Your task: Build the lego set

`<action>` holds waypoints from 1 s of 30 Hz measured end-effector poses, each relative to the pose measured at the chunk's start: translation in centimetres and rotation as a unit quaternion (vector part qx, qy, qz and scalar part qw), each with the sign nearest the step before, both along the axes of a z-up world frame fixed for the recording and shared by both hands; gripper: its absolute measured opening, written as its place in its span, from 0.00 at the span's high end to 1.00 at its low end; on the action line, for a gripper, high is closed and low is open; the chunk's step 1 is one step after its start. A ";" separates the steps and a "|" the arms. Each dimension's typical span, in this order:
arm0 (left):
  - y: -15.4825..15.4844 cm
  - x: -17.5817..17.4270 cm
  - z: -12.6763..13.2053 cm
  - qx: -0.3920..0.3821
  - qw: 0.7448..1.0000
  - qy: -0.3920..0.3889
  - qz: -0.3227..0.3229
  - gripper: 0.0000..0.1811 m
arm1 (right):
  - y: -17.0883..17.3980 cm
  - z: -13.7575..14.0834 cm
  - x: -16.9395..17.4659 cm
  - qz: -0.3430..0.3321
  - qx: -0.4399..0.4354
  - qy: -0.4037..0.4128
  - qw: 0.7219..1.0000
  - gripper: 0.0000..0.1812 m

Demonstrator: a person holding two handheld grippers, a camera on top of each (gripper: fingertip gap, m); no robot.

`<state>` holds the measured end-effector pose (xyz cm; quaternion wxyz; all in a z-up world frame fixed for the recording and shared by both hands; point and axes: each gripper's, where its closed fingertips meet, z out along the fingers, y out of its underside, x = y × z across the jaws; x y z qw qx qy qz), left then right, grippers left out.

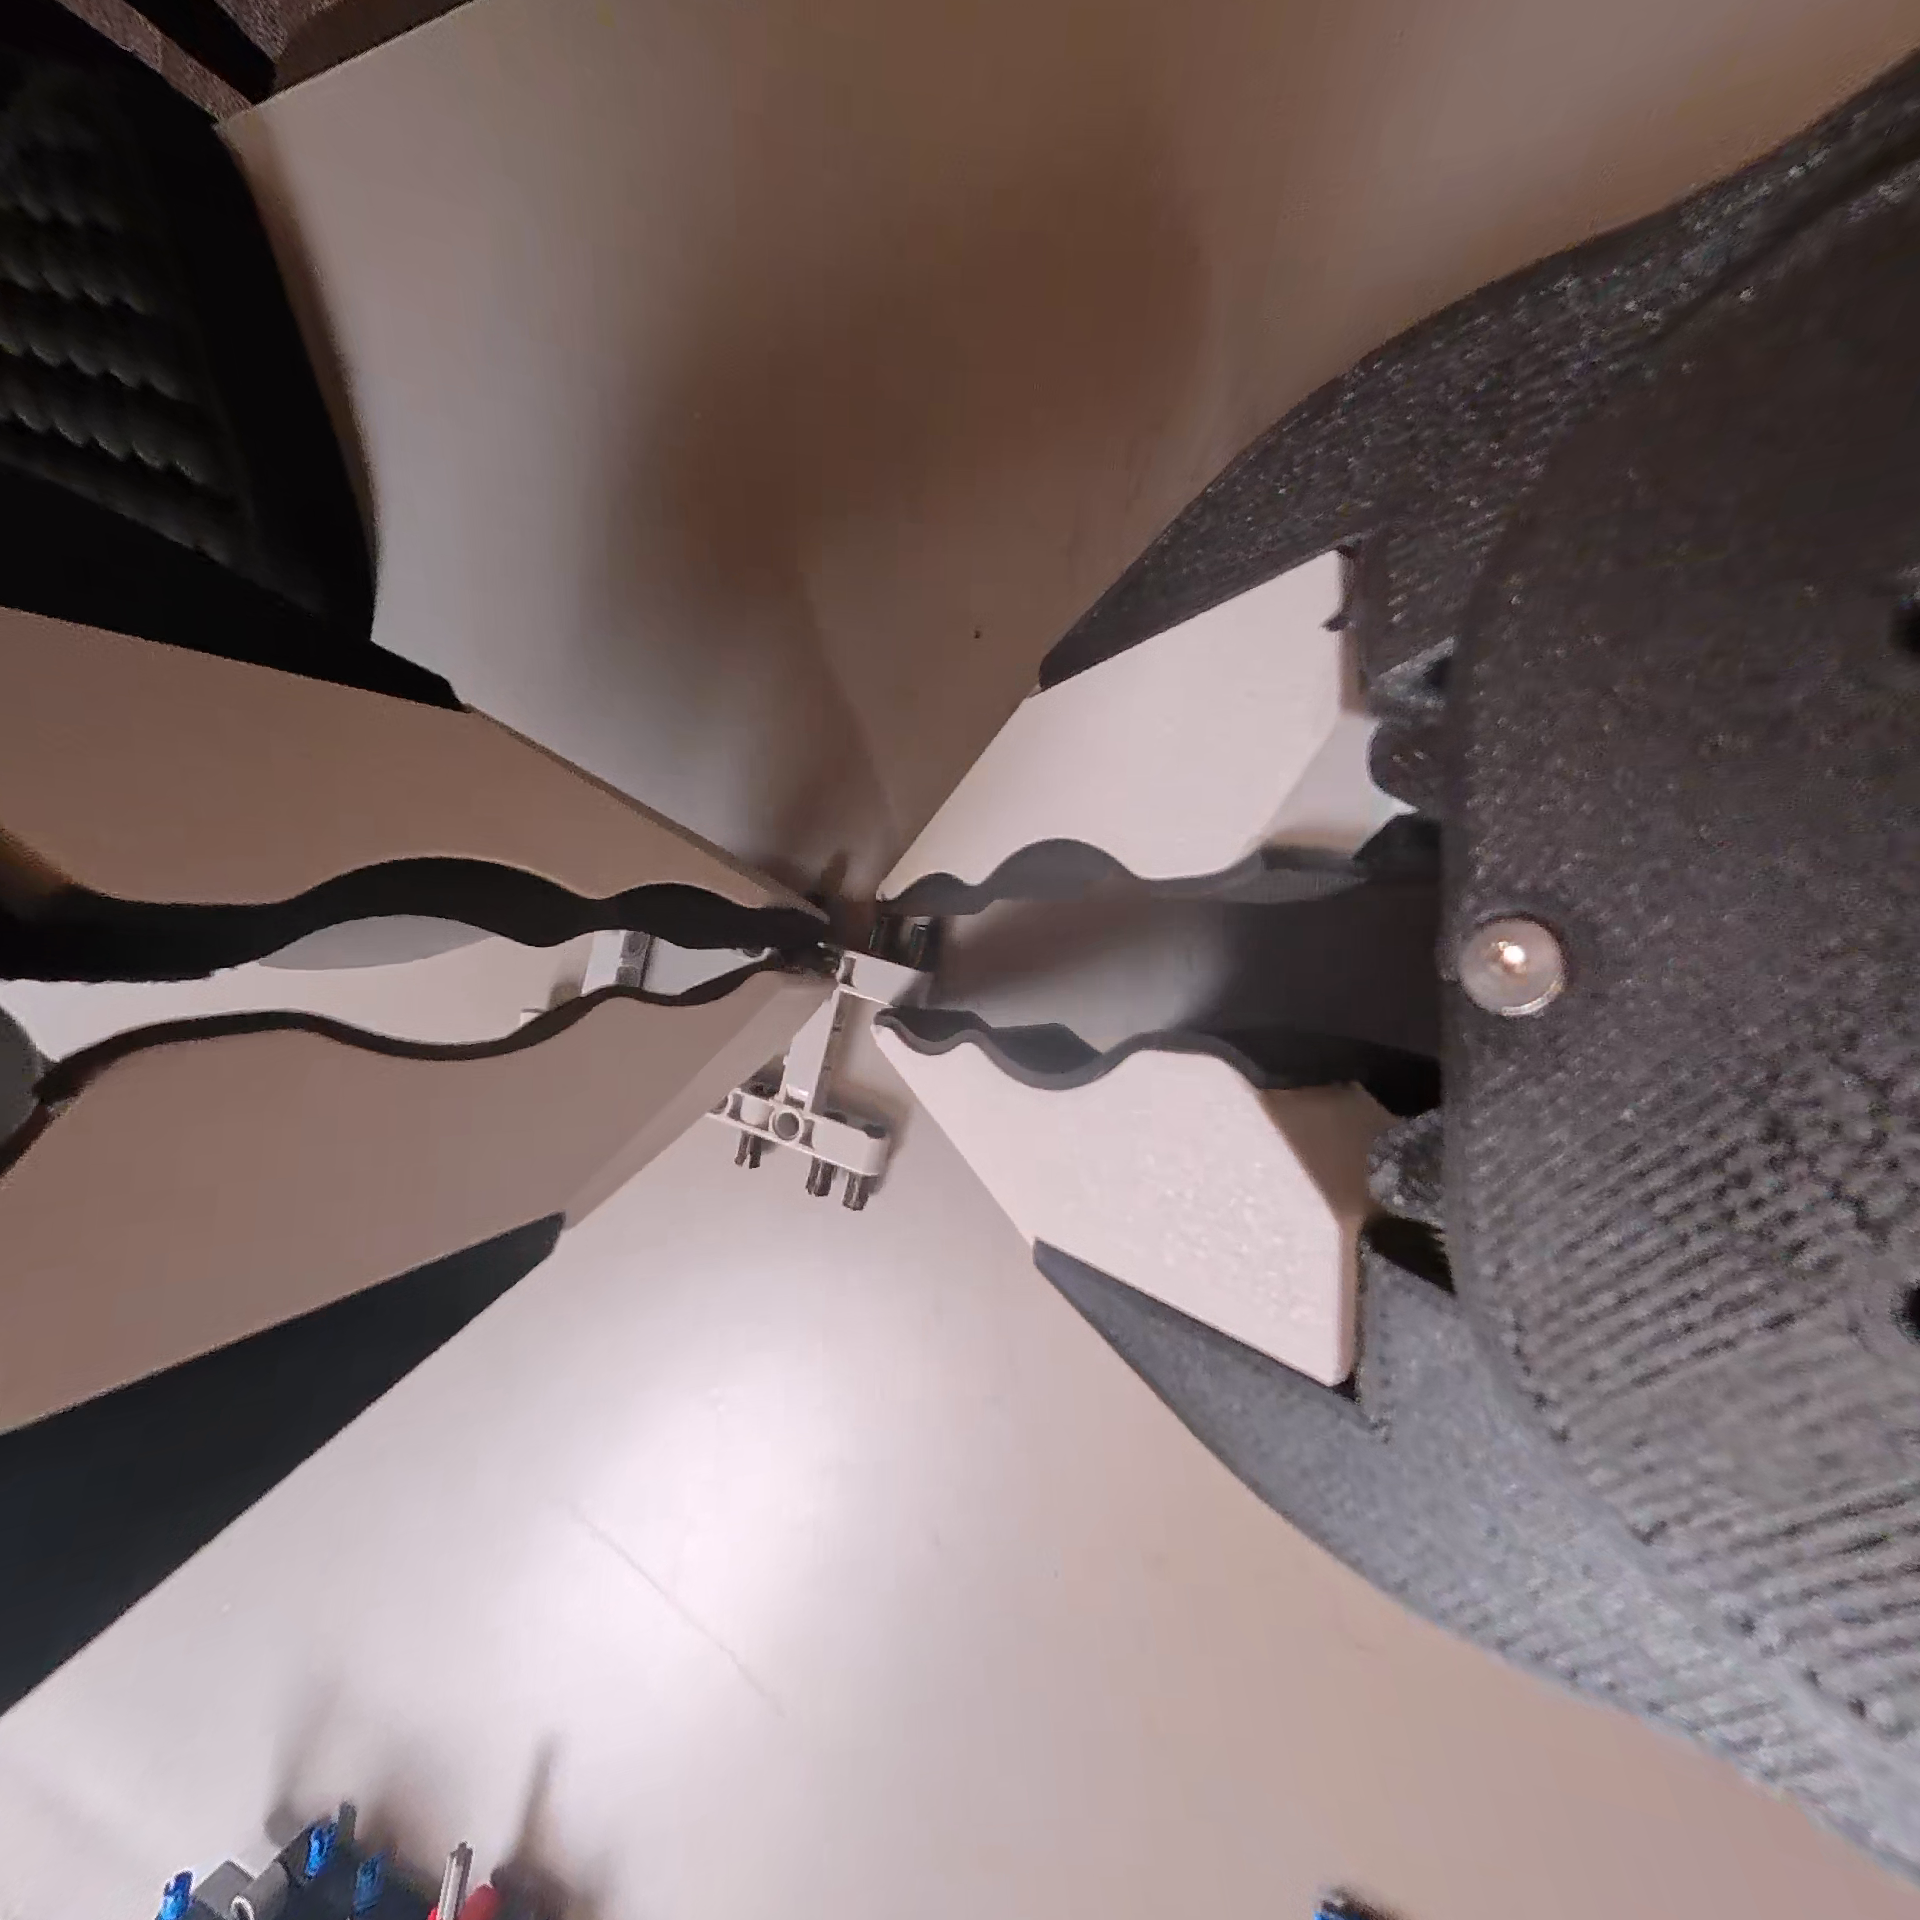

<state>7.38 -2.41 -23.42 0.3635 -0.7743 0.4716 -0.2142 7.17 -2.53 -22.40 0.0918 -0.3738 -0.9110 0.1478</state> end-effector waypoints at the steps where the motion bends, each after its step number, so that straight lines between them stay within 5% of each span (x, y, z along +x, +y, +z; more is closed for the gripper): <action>1: 0.0 0.0 0.0 0.001 1.000 0.000 0.000 0.91 | 0.0 0.0 0.0 -0.001 0.000 0.002 1.000 0.98; 30: -0.3 0.2 0.0 -0.006 1.000 -0.004 -0.002 0.92 | 0.0 -0.7 0.1 -0.044 -0.019 0.009 0.999 0.98</action>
